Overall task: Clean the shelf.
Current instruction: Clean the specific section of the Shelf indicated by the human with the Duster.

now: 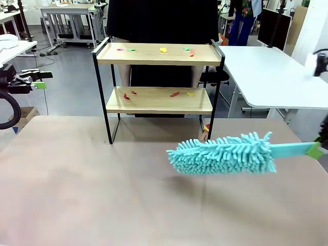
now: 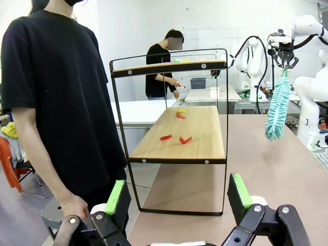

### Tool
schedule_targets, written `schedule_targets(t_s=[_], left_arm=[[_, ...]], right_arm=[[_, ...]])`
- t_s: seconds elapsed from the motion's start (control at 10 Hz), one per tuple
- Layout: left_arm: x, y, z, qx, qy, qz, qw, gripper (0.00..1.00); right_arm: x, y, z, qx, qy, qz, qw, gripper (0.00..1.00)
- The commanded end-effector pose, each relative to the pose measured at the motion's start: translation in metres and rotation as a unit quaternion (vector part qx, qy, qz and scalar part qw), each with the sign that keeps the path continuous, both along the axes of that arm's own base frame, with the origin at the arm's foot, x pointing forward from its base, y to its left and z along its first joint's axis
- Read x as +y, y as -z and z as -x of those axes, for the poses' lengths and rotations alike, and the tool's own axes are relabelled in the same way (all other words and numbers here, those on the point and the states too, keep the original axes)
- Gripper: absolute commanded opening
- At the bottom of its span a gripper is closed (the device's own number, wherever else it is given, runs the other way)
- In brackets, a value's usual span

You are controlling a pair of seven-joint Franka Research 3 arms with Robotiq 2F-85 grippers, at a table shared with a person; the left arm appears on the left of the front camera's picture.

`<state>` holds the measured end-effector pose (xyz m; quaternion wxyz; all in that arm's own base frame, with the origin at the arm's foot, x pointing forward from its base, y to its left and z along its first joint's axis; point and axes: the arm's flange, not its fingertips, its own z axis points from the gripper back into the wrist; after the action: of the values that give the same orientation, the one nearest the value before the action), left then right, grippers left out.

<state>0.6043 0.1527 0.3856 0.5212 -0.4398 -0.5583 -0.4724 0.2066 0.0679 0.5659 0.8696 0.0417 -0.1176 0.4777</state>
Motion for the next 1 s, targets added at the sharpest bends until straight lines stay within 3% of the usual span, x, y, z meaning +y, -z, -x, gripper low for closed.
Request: schedule_targets(t_s=[0.0,0.1,0.2,0.9], left_arm=[[0.000,-0.002,0.000,-0.008,0.000,-0.003,1.000,1.00],[0.000,-0.002,0.000,-0.008,0.000,-0.003,1.000,1.00],[0.000,-0.002,0.000,-0.008,0.000,-0.003,1.000,1.00],[0.000,-0.002,0.000,-0.008,0.000,-0.003,1.000,1.00]], right_arm=[[-0.029,0.142,0.062,-0.016,-0.008,0.001,1.000,0.13],[-0.027,0.148,0.061,-0.011,-0.014,-0.006,1.000,0.13],[-0.008,-0.002,0.008,0.002,0.002,0.003,1.000,0.13],[-0.008,-0.002,0.008,0.002,0.002,0.003,1.000,0.13]])
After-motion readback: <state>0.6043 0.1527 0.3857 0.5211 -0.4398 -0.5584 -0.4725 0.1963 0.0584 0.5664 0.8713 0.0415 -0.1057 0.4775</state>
